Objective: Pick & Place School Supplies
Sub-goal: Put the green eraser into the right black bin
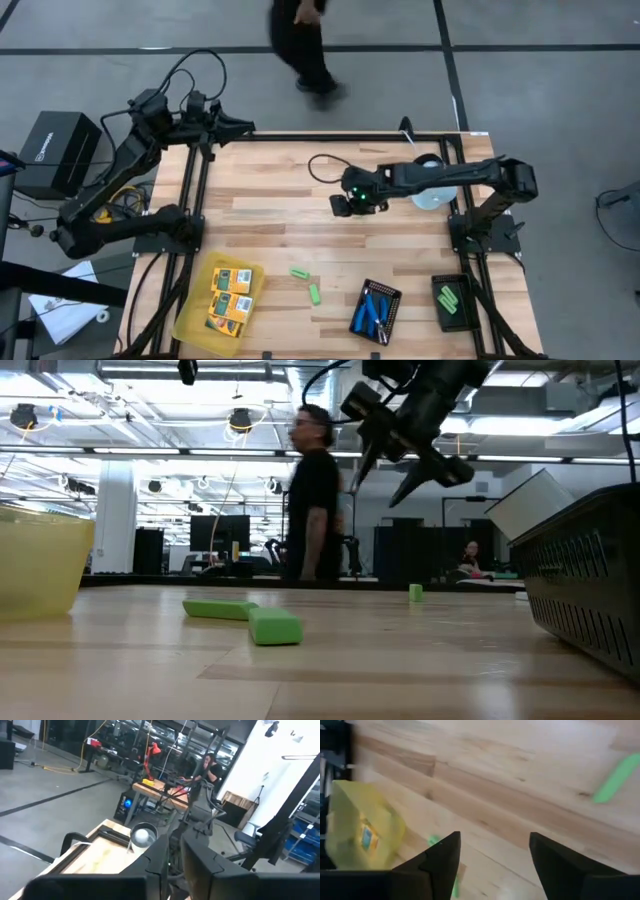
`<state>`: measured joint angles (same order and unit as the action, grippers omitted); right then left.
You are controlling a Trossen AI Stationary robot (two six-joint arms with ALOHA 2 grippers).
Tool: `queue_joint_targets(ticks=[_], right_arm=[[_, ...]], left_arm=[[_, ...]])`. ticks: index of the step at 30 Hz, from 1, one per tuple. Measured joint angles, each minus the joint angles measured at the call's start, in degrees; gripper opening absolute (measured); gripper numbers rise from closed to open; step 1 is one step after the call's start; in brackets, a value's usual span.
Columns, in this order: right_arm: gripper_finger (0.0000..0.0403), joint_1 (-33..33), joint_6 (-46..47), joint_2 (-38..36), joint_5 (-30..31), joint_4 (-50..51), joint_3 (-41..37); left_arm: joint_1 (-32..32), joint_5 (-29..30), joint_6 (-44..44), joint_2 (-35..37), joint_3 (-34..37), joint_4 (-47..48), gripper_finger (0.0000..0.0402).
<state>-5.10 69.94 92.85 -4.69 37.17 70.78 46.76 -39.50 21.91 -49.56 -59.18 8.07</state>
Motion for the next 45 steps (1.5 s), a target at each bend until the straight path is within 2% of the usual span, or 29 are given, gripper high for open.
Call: queue_joint_targets(ticks=[4, 8, 19, 21, 32, 45], right_arm=[[0.0236, -2.28, -4.14, 0.08, 0.18, 12.66, 3.37], [0.0235, -4.72, -5.46, 0.26, 0.77, 18.89, 4.04], [0.0235, -9.84, -6.09, 1.71, 3.8, 18.18, 3.75], [0.0235, -9.99, -6.87, 3.3, 3.26, 19.46, 3.5], [0.0235, -9.97, -8.82, 13.68, -2.91, 13.22, 3.93], [0.0235, -10.46, -9.2, 15.27, -2.21, 12.07, 3.03]], left_arm=[[0.0, 0.02, -0.17, -0.09, 0.0, -0.02, 0.0057], [0.0, 0.02, -0.4, -0.11, 0.0, -0.06, 0.0065], [0.0, -0.01, -0.63, -0.58, -0.07, 0.07, 0.0068], [-0.02, -0.01, -0.63, -0.72, -0.07, -0.02, 0.0068], [0.25, -1.14, -0.63, -0.85, -0.07, 0.09, 0.0068], [0.26, -1.49, -0.63, -1.47, -0.09, 0.05, 0.0068]])
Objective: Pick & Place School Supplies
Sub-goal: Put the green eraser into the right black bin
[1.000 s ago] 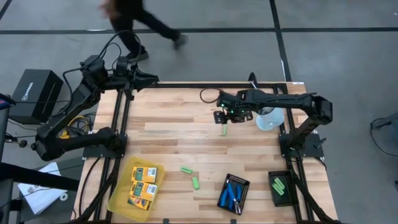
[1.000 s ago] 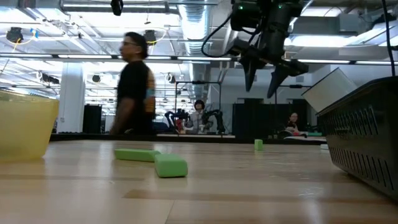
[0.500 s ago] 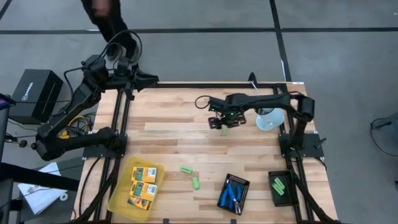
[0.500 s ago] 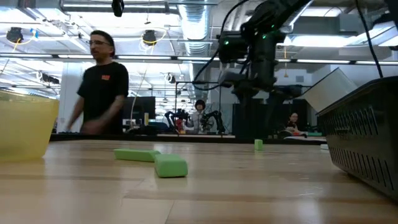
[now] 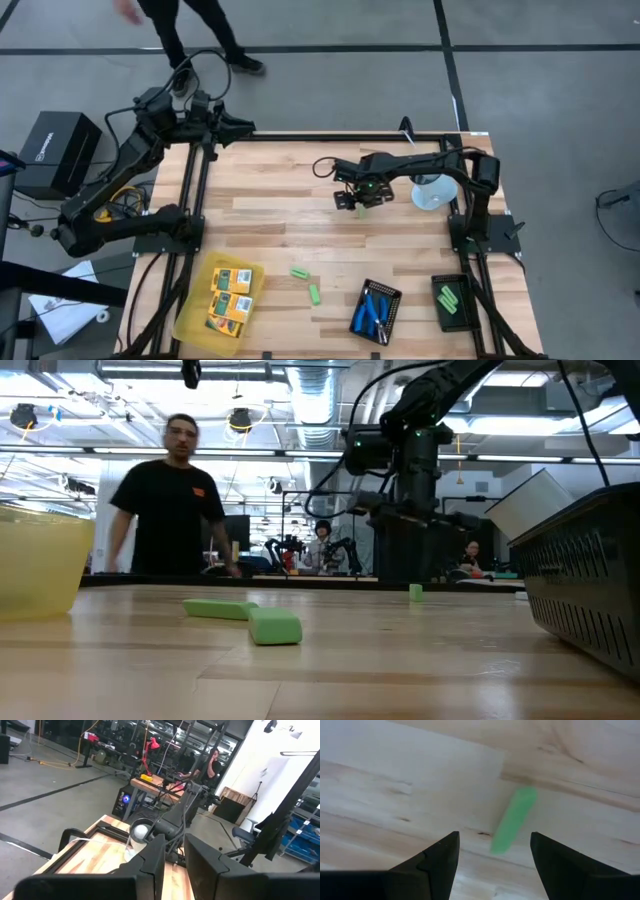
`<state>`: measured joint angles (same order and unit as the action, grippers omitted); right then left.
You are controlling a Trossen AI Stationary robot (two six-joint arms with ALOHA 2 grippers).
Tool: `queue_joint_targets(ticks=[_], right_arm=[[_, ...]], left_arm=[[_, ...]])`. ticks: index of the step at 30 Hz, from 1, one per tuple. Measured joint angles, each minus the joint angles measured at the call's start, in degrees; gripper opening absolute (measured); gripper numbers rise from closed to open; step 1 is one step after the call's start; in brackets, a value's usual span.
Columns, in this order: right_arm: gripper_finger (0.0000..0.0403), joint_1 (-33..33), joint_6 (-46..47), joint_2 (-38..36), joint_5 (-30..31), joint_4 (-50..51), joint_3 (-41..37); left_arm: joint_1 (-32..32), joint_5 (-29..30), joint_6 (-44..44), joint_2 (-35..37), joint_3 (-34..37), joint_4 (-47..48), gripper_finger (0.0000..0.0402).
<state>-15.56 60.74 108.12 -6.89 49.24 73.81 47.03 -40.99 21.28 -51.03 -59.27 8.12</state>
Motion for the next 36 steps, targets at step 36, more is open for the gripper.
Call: queue_joint_targets(ticks=[36], right_arm=[[0.015, -1.5, 0.34, 0.0, 1.84, -6.26, -4.84]], left_arm=[[0.0, -1.36, -0.26, -0.06, 0.0, 0.03, 0.0068]])
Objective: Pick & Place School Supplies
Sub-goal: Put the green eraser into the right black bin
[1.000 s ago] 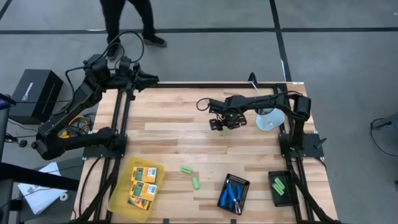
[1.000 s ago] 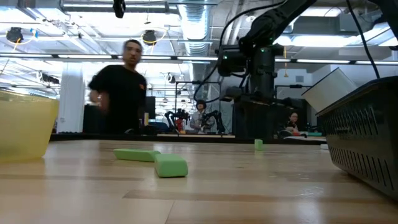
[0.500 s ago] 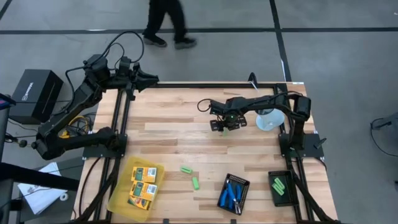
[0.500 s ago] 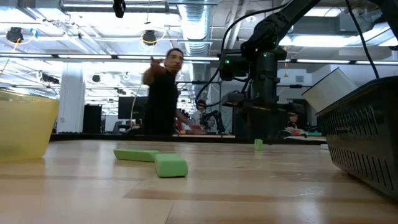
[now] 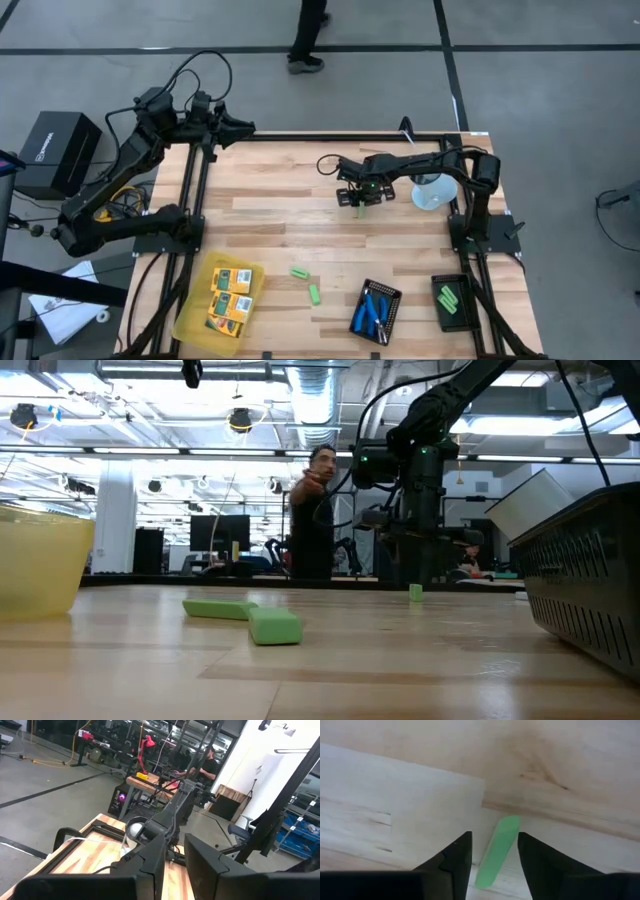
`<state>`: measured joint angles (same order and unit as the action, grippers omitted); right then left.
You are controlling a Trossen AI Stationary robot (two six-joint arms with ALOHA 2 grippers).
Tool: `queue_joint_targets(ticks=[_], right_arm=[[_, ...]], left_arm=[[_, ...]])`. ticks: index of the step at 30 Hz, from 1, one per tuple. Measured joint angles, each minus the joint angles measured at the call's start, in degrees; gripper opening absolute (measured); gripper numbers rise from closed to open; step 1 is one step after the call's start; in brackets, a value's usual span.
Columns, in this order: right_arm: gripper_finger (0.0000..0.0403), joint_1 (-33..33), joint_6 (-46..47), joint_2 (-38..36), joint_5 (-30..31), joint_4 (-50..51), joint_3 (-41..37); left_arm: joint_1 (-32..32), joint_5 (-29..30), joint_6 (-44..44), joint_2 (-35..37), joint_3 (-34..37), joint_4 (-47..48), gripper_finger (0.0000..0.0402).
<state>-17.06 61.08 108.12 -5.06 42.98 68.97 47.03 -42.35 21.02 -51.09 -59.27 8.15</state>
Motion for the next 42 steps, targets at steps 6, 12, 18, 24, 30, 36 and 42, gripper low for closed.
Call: queue_joint_targets(ticks=[6, 12, 18, 24, 30, 36, 42], right_arm=[[0.0157, 0.1, 2.4, -0.12, -1.22, -2.76, -3.48], [0.015, 0.92, 3.35, -0.38, -1.34, -3.44, -4.68], [0.0087, 0.3, 1.15, -0.28, -2.5, -3.45, -4.81], [0.0022, -0.46, -1.26, -0.22, -3.43, -4.03, -4.92], [0.0022, -1.19, -3.03, -1.24, -4.3, -4.95, -5.13], [0.0021, -2.8, -5.48, -7.15, -4.05, -7.41, -4.98], [0.0021, -1.74, -6.59, -14.38, -4.43, -9.08, -4.96]], left_arm=[[0.0, -0.05, 0.0, 0.0, 0.0, 0.01, 0.0068], [0.0, -0.81, -0.13, -0.06, 0.0, 0.0, 0.0068], [0.0, -1.12, -0.16, -0.57, -0.04, -0.04, 0.0068], [0.0, -1.55, -0.17, -0.81, -0.04, 0.04, 0.0068], [0.0, -1.55, -0.17, -0.81, -0.04, -0.01, 0.0068], [0.0, -0.98, -0.2, -0.79, -0.04, -0.1, 0.0068], [0.0, 0.36, -0.2, -0.8, -0.04, -0.25, 0.0068]])
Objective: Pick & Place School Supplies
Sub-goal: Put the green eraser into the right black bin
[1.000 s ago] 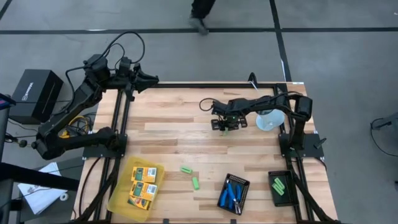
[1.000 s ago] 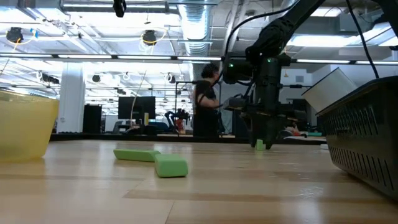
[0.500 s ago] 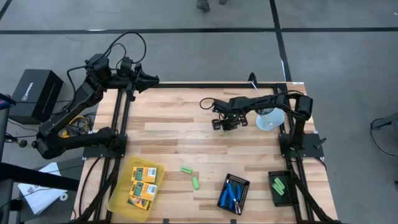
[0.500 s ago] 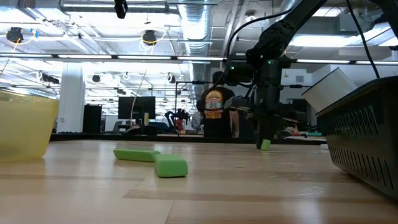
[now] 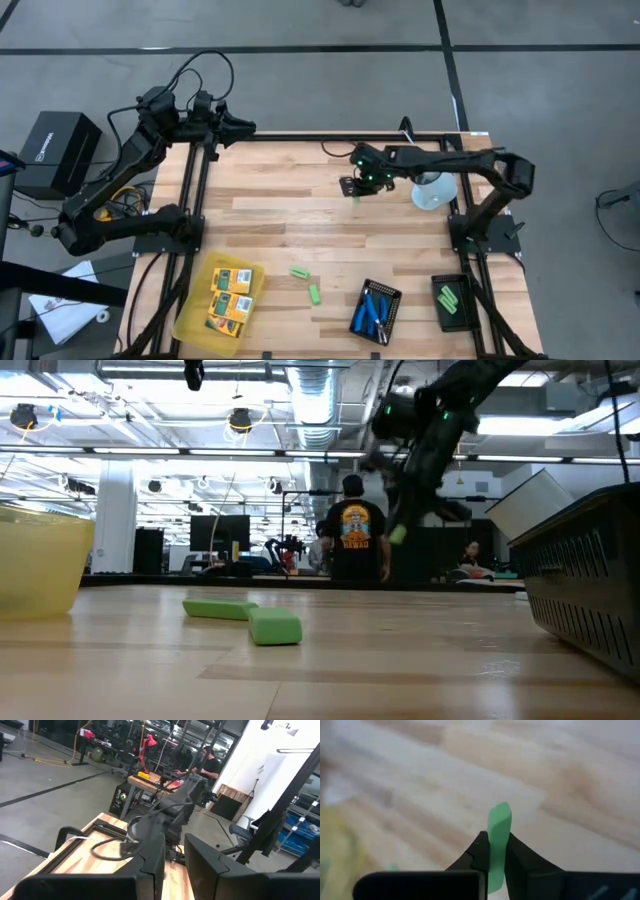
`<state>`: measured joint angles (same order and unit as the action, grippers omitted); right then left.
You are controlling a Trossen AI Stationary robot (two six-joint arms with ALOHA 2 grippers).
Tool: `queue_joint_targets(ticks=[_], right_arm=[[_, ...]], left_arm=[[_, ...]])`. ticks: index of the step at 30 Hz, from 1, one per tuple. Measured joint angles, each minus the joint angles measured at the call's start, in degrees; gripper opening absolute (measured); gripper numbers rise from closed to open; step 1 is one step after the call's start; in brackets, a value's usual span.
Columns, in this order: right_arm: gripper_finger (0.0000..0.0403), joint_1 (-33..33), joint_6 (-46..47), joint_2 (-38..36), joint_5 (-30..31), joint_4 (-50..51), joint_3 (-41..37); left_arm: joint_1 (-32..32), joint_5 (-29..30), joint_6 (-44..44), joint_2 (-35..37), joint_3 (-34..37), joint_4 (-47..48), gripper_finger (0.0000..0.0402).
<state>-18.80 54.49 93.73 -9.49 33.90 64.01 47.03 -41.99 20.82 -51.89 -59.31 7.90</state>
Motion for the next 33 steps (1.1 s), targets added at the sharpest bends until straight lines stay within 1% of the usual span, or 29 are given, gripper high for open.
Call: queue_joint_targets(ticks=[2, 5, 7, 11, 14, 18, 22, 25, 26, 27, 29, 33], right_arm=[[0.0021, 1.64, -0.49, -2.11, -1.19, 1.29, 0.04], [0.0021, 5.24, -0.26, -5.23, -1.65, 7.18, 0.04], [0.0021, 8.5, 0.61, -7.15, -2.74, 13.1, 0.04], [0.0021, 17.57, 5.51, -10.13, -4.23, 21.99, 0.04], [0.0021, 25.54, 12.81, -12.18, -4.3, 24.0, -0.97], [0.0021, 37.15, 28.38, -15.57, -5.67, 21.65, -6.22], [0.0021, 49.46, 47.68, -18.63, -5.58, 12.17, -12.7], [0.0021, 58.55, 61.96, -19.78, -3.51, 5.46, -16.74], [0.0021, 61.37, 66.44, -19.87, -2.42, 4.59, -17.65], [0.0021, 63.97, 69.3, -19.87, -1.78, 3.7, -18.41], [0.0021, 66.77, 70.09, -19.4, -4.2, 1.88, -18.87], [0.0021, 68.39, 70.3, -19.06, -4.86, 2.42, -19.38]], left_arm=[[0.0, 0.01, 0.0, 0.0, 0.0, -0.22, 0.0068], [0.0, 0.28, 0.0, -0.01, 0.0, -0.24, 0.0068], [0.0, 0.45, 0.02, -0.01, 0.0, -0.24, 0.0068], [0.0, 0.49, 0.01, -0.01, 0.0, -0.22, 0.0068], [0.0, 0.48, 0.02, -0.07, 0.0, -0.24, 0.0068], [0.0, 1.22, 0.36, -0.49, 0.02, -0.17, 0.0068], [-0.02, 1.5, 0.73, -0.76, 0.02, -0.29, 0.0068], [-0.22, 1.5, 0.96, -1.12, 0.02, -0.32, 0.0068], [-0.22, 1.54, 1.05, -1.21, 0.04, -0.28, 0.0068], [-0.21, 1.54, 1.02, -1.34, 0.04, -0.38, 0.0068], [-0.28, 1.57, 1.13, -1.45, 0.04, -0.36, 0.0068], [-0.28, 1.63, 1.89, -2.15, 0.04, -0.43, 0.0068]])
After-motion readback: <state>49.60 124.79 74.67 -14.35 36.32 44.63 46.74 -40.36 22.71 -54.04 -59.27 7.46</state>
